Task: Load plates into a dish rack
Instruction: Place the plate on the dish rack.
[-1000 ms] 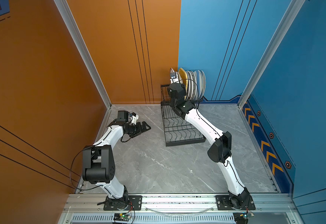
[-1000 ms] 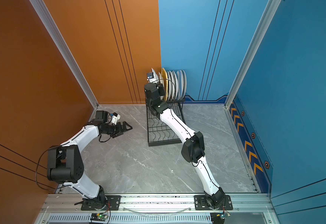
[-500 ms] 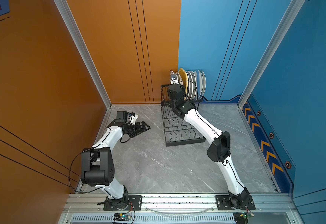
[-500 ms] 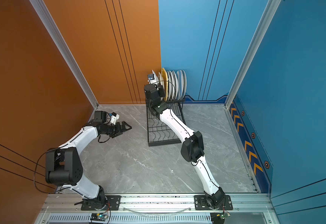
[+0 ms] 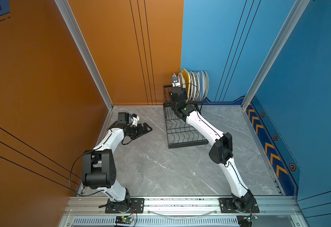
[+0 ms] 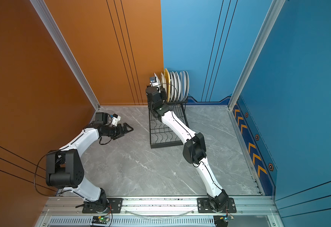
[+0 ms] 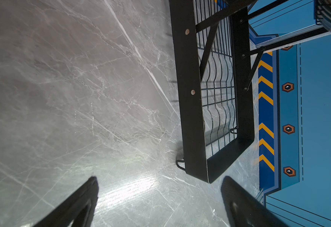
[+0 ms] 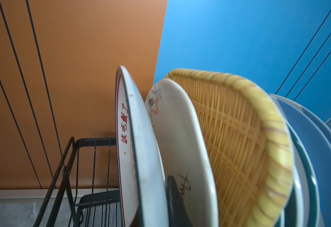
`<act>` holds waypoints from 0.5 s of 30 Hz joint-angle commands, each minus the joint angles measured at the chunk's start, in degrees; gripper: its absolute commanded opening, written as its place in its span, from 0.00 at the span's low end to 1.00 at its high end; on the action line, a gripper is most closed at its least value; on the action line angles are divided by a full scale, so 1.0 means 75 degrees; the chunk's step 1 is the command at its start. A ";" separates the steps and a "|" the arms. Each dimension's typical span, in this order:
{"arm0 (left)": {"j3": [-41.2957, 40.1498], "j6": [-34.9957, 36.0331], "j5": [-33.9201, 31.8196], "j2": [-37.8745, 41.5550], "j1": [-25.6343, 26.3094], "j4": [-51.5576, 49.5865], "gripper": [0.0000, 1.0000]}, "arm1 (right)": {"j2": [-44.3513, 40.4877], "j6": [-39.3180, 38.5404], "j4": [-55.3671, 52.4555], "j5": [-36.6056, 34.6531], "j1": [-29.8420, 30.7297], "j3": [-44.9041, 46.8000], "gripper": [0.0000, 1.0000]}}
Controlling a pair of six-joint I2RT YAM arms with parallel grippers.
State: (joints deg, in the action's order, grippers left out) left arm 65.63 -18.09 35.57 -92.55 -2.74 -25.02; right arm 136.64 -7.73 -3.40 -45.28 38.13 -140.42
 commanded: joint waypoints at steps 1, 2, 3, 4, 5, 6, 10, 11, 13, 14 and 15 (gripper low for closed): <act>-0.0165 -0.0014 0.0038 0.0278 -0.0080 -0.0004 0.98 | -0.0146 -0.0203 0.0559 -0.0765 -0.0152 -0.0215 0.00; -0.0181 -0.0014 0.0046 0.0288 -0.0091 0.0005 0.98 | -0.0199 -0.0238 0.0619 -0.0809 -0.0129 -0.0221 0.00; -0.0182 -0.0003 0.0053 0.0292 -0.0091 0.0001 0.98 | -0.0238 -0.0258 0.0651 -0.0872 -0.0118 -0.0220 0.00; -0.0184 -0.0003 0.0050 0.0289 -0.0100 0.0002 0.98 | -0.0285 -0.0263 0.0644 -0.0910 -0.0114 -0.0215 0.00; -0.0184 -0.0003 0.0062 0.0293 -0.0103 0.0004 0.98 | -0.0332 -0.0259 0.0652 -0.0970 -0.0099 -0.0213 0.00; -0.0184 0.0009 0.0079 0.0283 -0.0103 0.0001 0.98 | -0.0382 -0.0273 0.0652 -0.1003 -0.0087 -0.0211 0.00; -0.0213 -0.0003 0.0114 0.0272 -0.0103 0.0069 0.98 | -0.0454 -0.0317 0.0732 -0.1109 -0.0047 -0.0200 0.00; -0.0219 -0.0009 0.0127 0.0265 -0.0094 0.0089 0.98 | -0.0453 -0.0311 0.0739 -0.1112 -0.0050 -0.0208 0.00; -0.0227 -0.0011 0.0150 0.0267 -0.0102 0.0110 0.98 | -0.0430 -0.0219 0.0634 -0.1148 -0.0074 -0.0225 0.00; -0.0231 -0.0014 0.0158 0.0260 -0.0101 0.0112 0.98 | -0.0396 -0.0144 0.0558 -0.1214 -0.0084 -0.0220 0.00; -0.0240 -0.0003 0.0165 0.0262 -0.0103 0.0112 0.98 | -0.0392 -0.0077 0.0460 -0.1257 -0.0097 -0.0210 0.00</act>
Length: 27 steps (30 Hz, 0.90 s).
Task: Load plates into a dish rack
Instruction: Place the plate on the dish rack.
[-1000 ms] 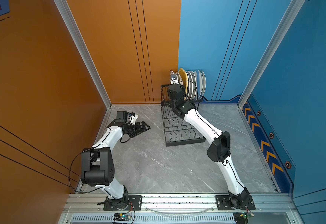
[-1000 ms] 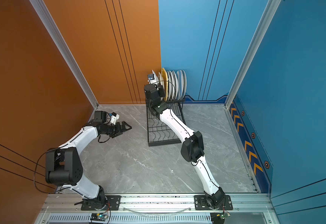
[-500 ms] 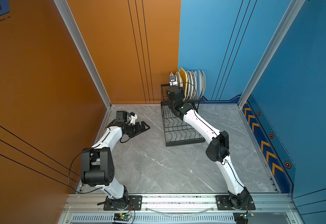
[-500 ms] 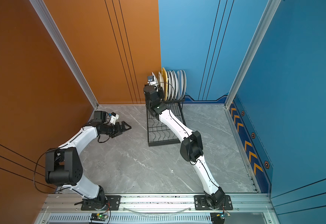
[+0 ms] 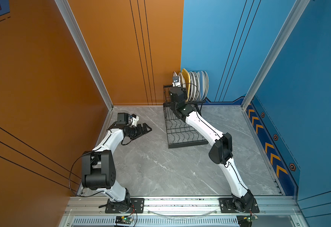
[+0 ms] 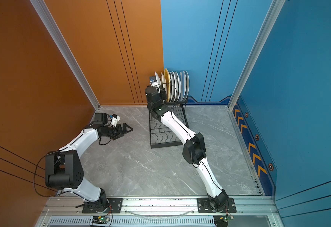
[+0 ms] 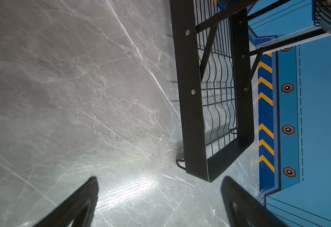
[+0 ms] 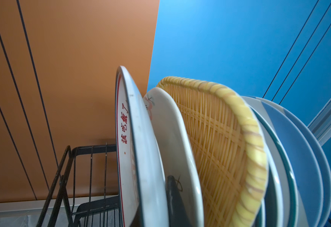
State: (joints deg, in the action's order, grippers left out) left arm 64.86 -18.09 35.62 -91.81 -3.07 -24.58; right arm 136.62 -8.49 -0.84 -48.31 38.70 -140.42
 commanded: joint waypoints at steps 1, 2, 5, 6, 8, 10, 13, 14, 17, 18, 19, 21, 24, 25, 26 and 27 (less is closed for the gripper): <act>-0.0148 -0.0003 0.0161 0.0178 -0.0058 0.0054 0.98 | -0.0382 0.0052 0.0070 -0.0895 -0.0169 -0.0211 0.00; -0.0172 0.0008 0.0161 0.0189 -0.0056 0.0050 0.98 | -0.0357 0.0066 0.0046 -0.0980 -0.0164 -0.0203 0.00; -0.0250 0.0021 0.0167 0.0241 -0.0089 0.0052 0.98 | -0.0310 0.0080 0.0029 -0.1079 -0.0141 -0.0212 0.00; -0.0271 0.0021 0.0173 0.0254 -0.0094 0.0055 0.98 | -0.0309 0.0080 0.0030 -0.1054 -0.0131 -0.0212 0.00; -0.0311 0.0021 0.0174 0.0286 -0.0117 0.0051 0.98 | -0.0283 0.0089 0.0030 -0.1102 -0.0130 -0.0212 0.00; -0.0343 0.0025 0.0179 0.0319 -0.0126 0.0051 0.98 | -0.0298 0.0137 -0.0031 -0.1105 -0.0128 -0.0207 0.00; -0.0383 0.0016 0.0175 0.0354 -0.0141 0.0054 0.98 | -0.0268 0.0351 -0.0235 -0.0976 -0.0179 -0.0210 0.00; -0.0389 0.0018 0.0169 0.0362 -0.0141 0.0048 0.98 | -0.0245 0.0463 -0.0322 -0.0914 -0.0209 -0.0204 0.00; -0.0399 0.0018 0.0185 0.0362 -0.0141 0.0052 0.98 | -0.0152 0.0754 -0.0549 -0.0724 -0.0284 -0.0211 0.00; -0.0399 0.0015 0.0185 0.0360 -0.0139 0.0051 0.98 | -0.0129 0.0860 -0.0625 -0.0659 -0.0308 -0.0206 0.00; -0.0398 0.0010 0.0182 0.0370 -0.0141 0.0054 0.98 | -0.0105 0.0922 -0.0686 -0.0620 -0.0328 -0.0205 0.00; -0.0410 0.0009 0.0176 0.0393 -0.0141 0.0053 0.98 | -0.0069 0.1015 -0.0754 -0.0547 -0.0358 -0.0212 0.00; -0.0425 -0.0005 0.0161 0.0454 -0.0135 0.0054 0.98 | -0.0072 0.1044 -0.0746 -0.0531 -0.0361 -0.0214 0.03; -0.0436 -0.0014 0.0159 0.0470 -0.0146 0.0050 0.98 | -0.0069 0.1039 -0.0743 -0.0513 -0.0355 -0.0210 0.05; -0.0450 -0.0014 0.0150 0.0484 -0.0142 0.0053 0.98 | -0.0087 0.1040 -0.0735 -0.0494 -0.0361 -0.0206 0.08; -0.0456 -0.0014 0.0139 0.0507 -0.0149 0.0054 0.98 | -0.0098 0.1038 -0.0729 -0.0478 -0.0366 -0.0209 0.11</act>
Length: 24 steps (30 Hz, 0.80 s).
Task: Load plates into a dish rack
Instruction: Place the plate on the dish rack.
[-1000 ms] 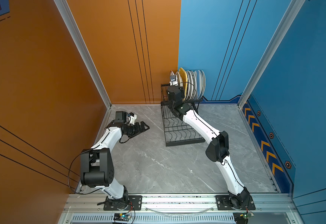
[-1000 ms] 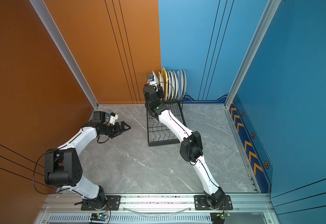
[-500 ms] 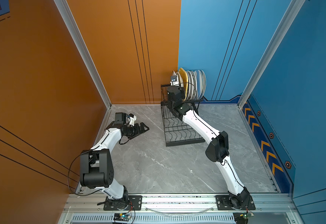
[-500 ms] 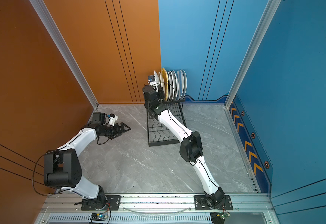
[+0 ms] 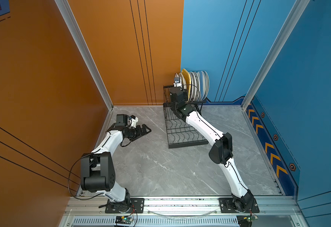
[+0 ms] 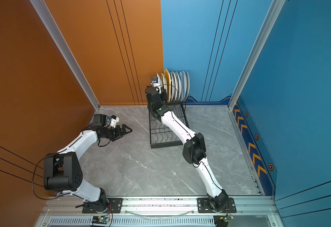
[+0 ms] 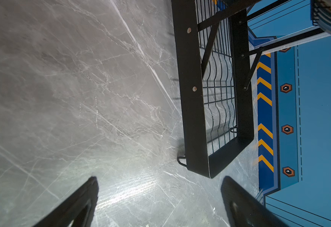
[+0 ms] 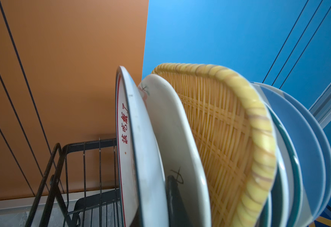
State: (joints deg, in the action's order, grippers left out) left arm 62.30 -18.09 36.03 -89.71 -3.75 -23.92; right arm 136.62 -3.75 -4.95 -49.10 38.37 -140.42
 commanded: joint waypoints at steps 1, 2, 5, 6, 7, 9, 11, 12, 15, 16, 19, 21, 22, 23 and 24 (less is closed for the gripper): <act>-0.0117 -0.0017 0.0087 0.0231 -0.0063 -0.0033 0.98 | -0.0117 0.0392 -0.0172 -0.0361 -0.0319 -0.0212 0.13; -0.0127 -0.0026 0.0072 0.0246 -0.0058 -0.0036 0.98 | -0.0148 0.0383 -0.0160 -0.0352 -0.0313 -0.0204 0.15; -0.0139 -0.0026 0.0053 0.0300 -0.0055 -0.0034 0.98 | -0.0236 0.0345 -0.0160 -0.0332 -0.0317 -0.0205 0.21; -0.0141 -0.0036 0.0050 0.0316 -0.0056 -0.0031 0.98 | -0.0278 0.0336 -0.0162 -0.0331 -0.0303 -0.0197 0.22; -0.0151 -0.0038 0.0048 0.0329 -0.0059 -0.0033 0.98 | -0.0316 0.0325 -0.0160 -0.0304 -0.0303 -0.0182 0.23; -0.0151 -0.0038 0.0042 0.0353 -0.0062 -0.0033 0.98 | -0.0427 0.0317 -0.0172 -0.0297 -0.0278 -0.0166 0.26; -0.0151 -0.0038 0.0036 0.0360 -0.0062 -0.0033 0.98 | -0.0567 0.0312 -0.0166 -0.0276 -0.0248 -0.0104 0.28; -0.0151 -0.0032 0.0039 0.0377 -0.0057 -0.0032 0.98 | -0.0674 0.0288 -0.0087 -0.0252 -0.0224 -0.0008 0.31; -0.0149 -0.0046 0.0036 0.0398 -0.0058 -0.0034 0.98 | -0.1032 0.0205 0.0116 -0.0190 -0.0150 0.0326 0.37; -0.0139 -0.0041 0.0043 0.0407 -0.0060 -0.0033 0.98 | -0.1135 0.0184 0.0154 -0.0202 -0.0121 0.0397 0.38; -0.0133 -0.0049 0.0025 0.0432 -0.0052 -0.0039 0.98 | -0.1478 0.0183 0.0156 -0.0193 -0.0060 0.0640 0.42; -0.0122 -0.0049 0.0019 0.0442 -0.0050 -0.0038 0.98 | -0.1747 0.0183 0.0195 -0.0156 0.0000 0.0880 0.46; -0.0110 -0.0044 0.0019 0.0448 -0.0036 -0.0037 0.98 | -0.1866 0.0201 0.0203 -0.0147 0.0015 0.1001 0.47; -0.0108 -0.0039 0.0001 0.0454 -0.0039 -0.0036 0.98 | -0.2005 0.0238 0.0203 -0.0123 0.0038 0.1120 0.48; -0.0099 -0.0044 -0.0010 0.0454 -0.0032 -0.0033 0.98 | -0.2146 0.0259 0.0203 -0.0101 0.0060 0.1237 0.49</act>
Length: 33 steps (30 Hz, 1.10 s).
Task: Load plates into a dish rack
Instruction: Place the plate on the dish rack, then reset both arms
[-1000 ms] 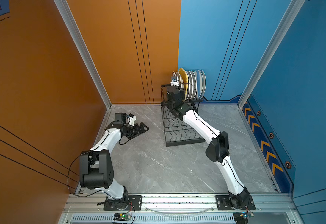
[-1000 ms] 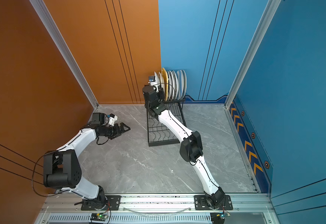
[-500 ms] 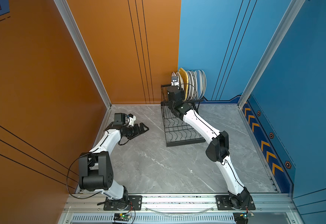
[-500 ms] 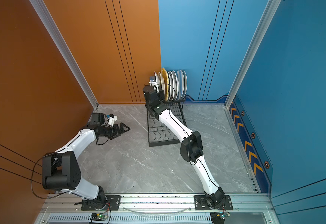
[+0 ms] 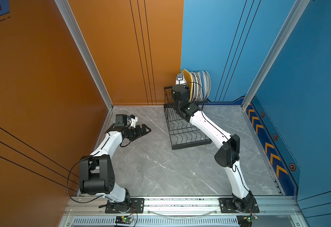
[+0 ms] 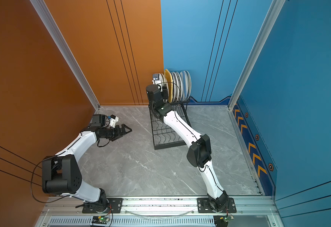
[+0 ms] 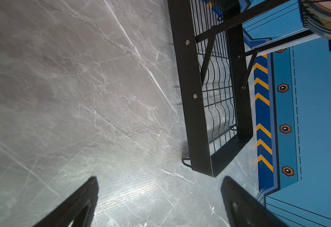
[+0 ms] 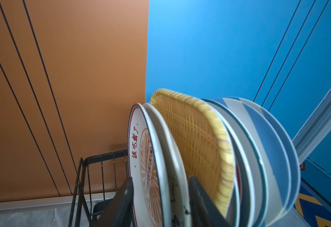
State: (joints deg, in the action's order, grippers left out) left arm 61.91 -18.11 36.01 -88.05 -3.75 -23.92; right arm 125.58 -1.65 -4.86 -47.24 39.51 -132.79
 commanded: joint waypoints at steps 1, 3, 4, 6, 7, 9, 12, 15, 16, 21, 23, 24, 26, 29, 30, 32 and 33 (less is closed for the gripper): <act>-0.0028 -0.0046 -0.0013 0.0238 -0.0017 -0.0032 0.98 | -0.0821 0.0005 0.0172 -0.0328 -0.0070 0.0357 0.50; 0.0001 -0.0046 -0.0024 0.0232 0.0008 -0.0006 0.98 | -0.1257 0.0132 0.0051 -0.0244 -0.0047 0.0651 0.53; 0.0018 -0.0058 -0.0040 0.0223 0.0036 0.0002 0.98 | -0.1454 0.0237 -0.0064 -0.0166 -0.0051 0.0800 0.55; 0.0051 -0.0090 -0.0065 0.0223 0.0077 0.0057 0.98 | -0.1833 0.0452 -0.0275 0.0021 -0.0053 0.1123 0.57; 0.0066 -0.0104 -0.0076 0.0211 0.0110 0.0104 0.98 | -0.2064 0.0598 -0.0408 0.0161 -0.0064 0.1323 0.58; 0.0088 -0.0171 -0.0108 0.0199 0.0175 0.0242 0.98 | -0.2473 0.0954 -0.0766 0.0447 -0.0112 0.1662 0.59; 0.0098 -0.0262 -0.0188 0.0197 0.0287 0.0489 0.98 | -0.3168 0.1501 -0.1266 0.0959 -0.0222 0.2342 0.62; 0.0103 -0.0326 -0.0290 0.0186 0.0381 0.0717 0.98 | -0.4016 0.1867 -0.1402 0.1427 -0.0356 0.3451 0.68; 0.0108 -0.0326 -0.0348 0.0196 0.0411 0.0795 0.98 | -0.4350 0.1924 -0.1404 0.1626 -0.0413 0.3884 0.70; -0.0189 -0.0294 -0.0868 0.0413 0.0465 0.1376 0.98 | -0.5795 0.1920 -0.1218 0.1830 -0.0781 0.6128 0.76; -0.0506 -0.0261 -0.1131 0.0607 0.0465 0.1678 0.98 | -0.6348 0.1968 -0.1212 0.1895 -0.1040 0.6910 0.79; -0.0674 -0.0229 -0.1262 0.0700 0.0465 0.1977 0.98 | -0.6577 0.1999 -0.1203 0.1994 -0.1191 0.7233 0.81; -0.0913 -0.0116 -0.1589 0.0877 0.0454 0.2228 0.98 | -0.7018 0.2023 -0.1184 0.2219 -0.1577 0.7957 0.86; -0.1176 0.0135 -0.2010 0.1059 0.0442 0.2388 0.98 | -0.7566 0.2079 -0.1168 0.2665 -0.2261 0.8871 0.93; -0.1242 0.0216 -0.2142 0.1090 0.0440 0.2443 0.98 | -0.7709 0.2087 -0.1159 0.2891 -0.2502 0.9112 0.95; -0.1383 0.0382 -0.2400 0.1129 0.0412 0.2567 0.98 | -0.7931 0.2060 -0.1081 0.3293 -0.3029 0.9645 1.00; -0.1447 0.0426 -0.2502 0.1135 0.0403 0.2639 0.98 | -0.8020 0.2036 -0.1003 0.3514 -0.3259 0.9860 1.00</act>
State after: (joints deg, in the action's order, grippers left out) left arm 52.58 -17.67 22.11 -80.60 -0.43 -6.90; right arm 67.29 13.15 -12.95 -26.92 18.33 -62.50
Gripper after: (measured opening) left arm 0.981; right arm 0.992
